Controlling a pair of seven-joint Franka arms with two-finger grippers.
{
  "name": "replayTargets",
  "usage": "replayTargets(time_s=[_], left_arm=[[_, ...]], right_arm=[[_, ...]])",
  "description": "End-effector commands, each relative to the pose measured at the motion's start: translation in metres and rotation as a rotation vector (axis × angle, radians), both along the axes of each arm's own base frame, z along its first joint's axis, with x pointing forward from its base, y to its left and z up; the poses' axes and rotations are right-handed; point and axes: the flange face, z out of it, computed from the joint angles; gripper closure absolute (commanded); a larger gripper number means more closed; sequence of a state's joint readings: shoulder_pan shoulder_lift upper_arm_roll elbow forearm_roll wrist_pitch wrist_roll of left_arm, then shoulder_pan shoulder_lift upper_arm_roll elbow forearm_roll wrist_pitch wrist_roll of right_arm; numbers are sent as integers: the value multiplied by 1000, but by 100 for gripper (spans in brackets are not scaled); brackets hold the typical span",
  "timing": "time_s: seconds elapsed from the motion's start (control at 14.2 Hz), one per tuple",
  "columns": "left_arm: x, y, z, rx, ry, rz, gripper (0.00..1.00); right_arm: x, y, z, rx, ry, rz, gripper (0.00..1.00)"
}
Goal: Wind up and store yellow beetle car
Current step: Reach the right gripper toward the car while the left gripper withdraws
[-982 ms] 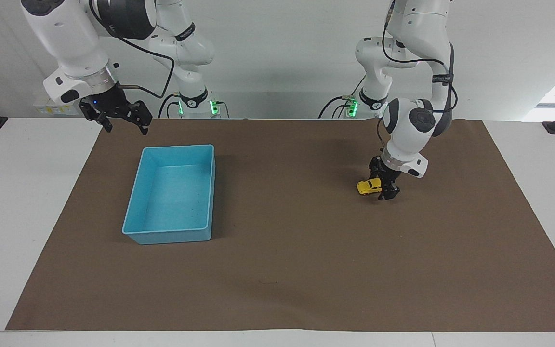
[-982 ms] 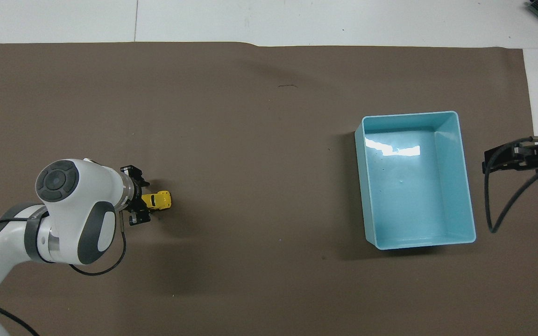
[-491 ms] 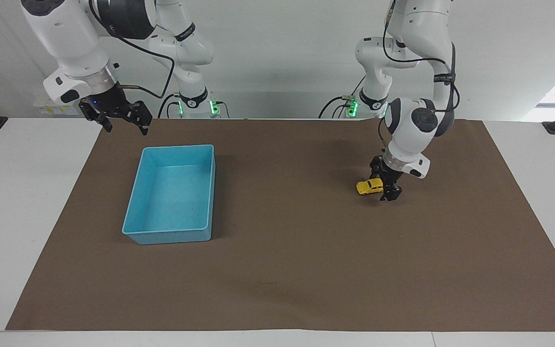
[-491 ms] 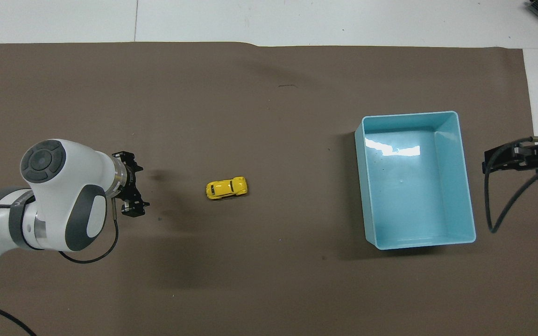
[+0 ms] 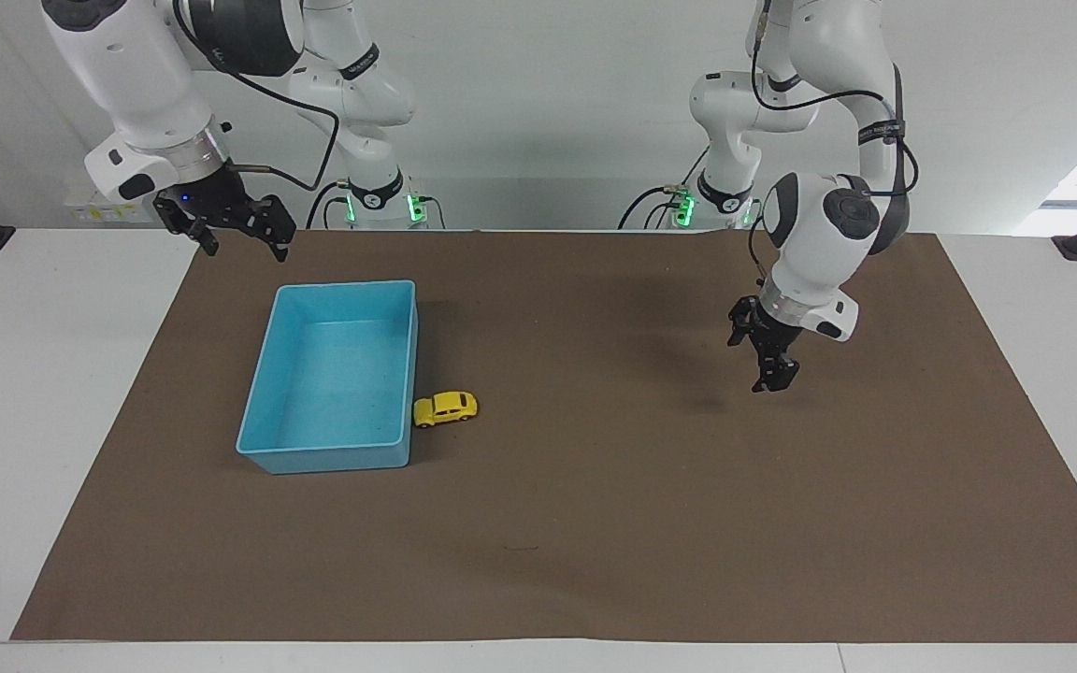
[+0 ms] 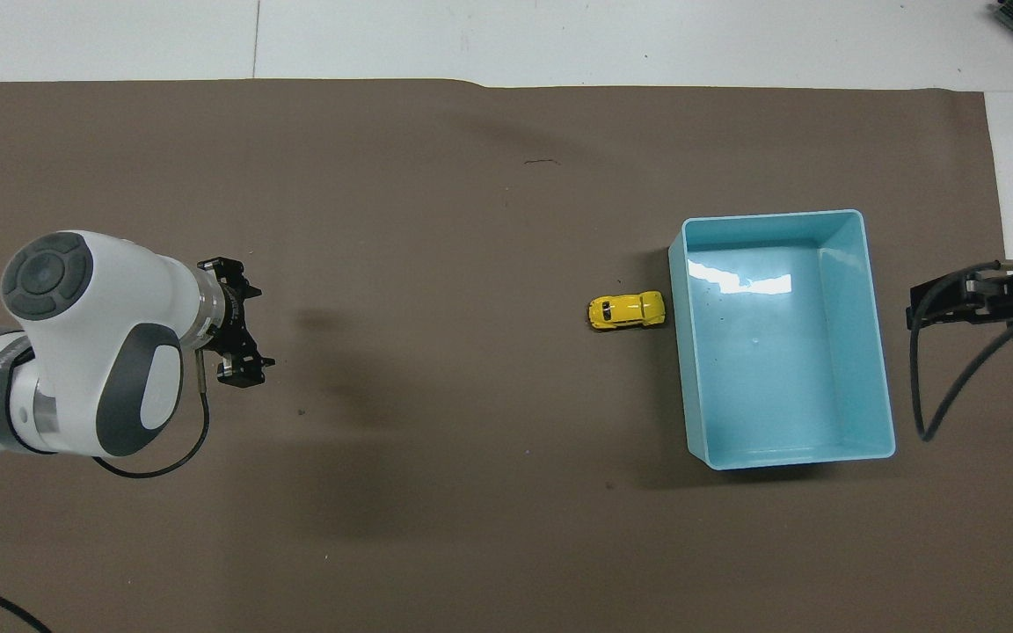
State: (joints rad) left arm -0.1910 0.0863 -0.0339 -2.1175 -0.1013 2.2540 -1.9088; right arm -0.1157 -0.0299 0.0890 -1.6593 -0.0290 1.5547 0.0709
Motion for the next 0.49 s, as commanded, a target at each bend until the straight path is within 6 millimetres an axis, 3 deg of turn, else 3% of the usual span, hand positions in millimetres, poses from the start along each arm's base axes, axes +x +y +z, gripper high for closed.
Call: replayTargets(time_s=[0.0, 0.21, 0.42], left_arm=[[9, 2, 28, 7, -13, -18, 0], [23, 1, 68, -1, -49, -22, 0], [37, 17, 104, 0, -64, -24, 0]], right_arm=[[-23, 6, -15, 11, -61, -36, 0], [-17, 25, -24, 7, -68, -142, 0], [-3, 47, -39, 5, -84, -236, 0]])
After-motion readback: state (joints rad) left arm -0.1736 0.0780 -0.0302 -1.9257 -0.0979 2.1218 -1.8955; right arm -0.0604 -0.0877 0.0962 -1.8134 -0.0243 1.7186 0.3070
